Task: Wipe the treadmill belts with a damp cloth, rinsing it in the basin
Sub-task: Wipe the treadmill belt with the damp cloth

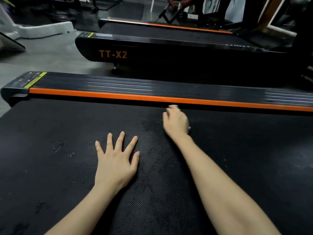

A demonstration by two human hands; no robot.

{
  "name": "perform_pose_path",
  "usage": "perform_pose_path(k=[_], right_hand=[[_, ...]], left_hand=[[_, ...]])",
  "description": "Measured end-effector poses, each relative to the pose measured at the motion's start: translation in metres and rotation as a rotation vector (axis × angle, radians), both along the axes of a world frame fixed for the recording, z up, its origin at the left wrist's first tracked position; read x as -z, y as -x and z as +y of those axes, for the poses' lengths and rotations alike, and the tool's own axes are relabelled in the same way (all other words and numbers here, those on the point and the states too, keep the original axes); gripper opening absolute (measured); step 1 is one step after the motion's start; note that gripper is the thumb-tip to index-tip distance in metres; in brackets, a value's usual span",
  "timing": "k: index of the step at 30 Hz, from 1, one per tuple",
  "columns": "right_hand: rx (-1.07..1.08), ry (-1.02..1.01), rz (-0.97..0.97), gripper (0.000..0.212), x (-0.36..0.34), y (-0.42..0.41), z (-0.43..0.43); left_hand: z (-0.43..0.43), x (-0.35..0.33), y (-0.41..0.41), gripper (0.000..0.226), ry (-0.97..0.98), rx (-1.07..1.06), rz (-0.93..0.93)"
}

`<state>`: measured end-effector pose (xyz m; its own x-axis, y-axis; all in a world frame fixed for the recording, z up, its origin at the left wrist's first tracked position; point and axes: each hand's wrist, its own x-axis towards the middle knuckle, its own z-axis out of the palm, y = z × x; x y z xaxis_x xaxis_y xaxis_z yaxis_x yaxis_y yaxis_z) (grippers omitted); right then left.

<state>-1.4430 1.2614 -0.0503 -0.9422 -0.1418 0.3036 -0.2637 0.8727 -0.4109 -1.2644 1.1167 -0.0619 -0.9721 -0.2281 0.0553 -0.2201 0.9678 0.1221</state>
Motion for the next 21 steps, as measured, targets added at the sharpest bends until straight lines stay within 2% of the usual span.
perform_pose_path(k=[3,7,10,13,15,18,21], right_hand=[[-0.225,0.022,0.004,0.030,-0.003,-0.032,-0.021],[-0.487,-0.029,0.016,0.034,-0.006,-0.079,0.010],[-0.449,-0.093,-0.014,0.041,-0.007,-0.068,0.019],[-0.279,-0.045,-0.074,0.041,-0.004,-0.056,0.003],[-0.252,-0.023,-0.083,0.039,-0.002,-0.071,0.000],[-0.378,0.004,-0.095,0.038,-0.003,-0.132,0.019],[-0.557,0.024,-0.057,0.039,-0.002,-0.208,0.056]], left_hand=[[0.000,-0.001,0.000,0.076,-0.001,0.004,-0.008],[-0.001,0.000,0.000,0.075,0.000,0.005,-0.014],[-0.001,0.001,0.000,0.075,0.003,0.005,-0.014],[-0.001,0.002,0.000,0.074,-0.002,0.001,-0.010],[-0.001,0.002,0.001,0.074,-0.001,0.002,-0.016],[-0.001,0.000,0.000,0.072,0.003,0.004,-0.024],[0.000,-0.001,-0.001,0.055,-0.007,0.009,-0.021]])
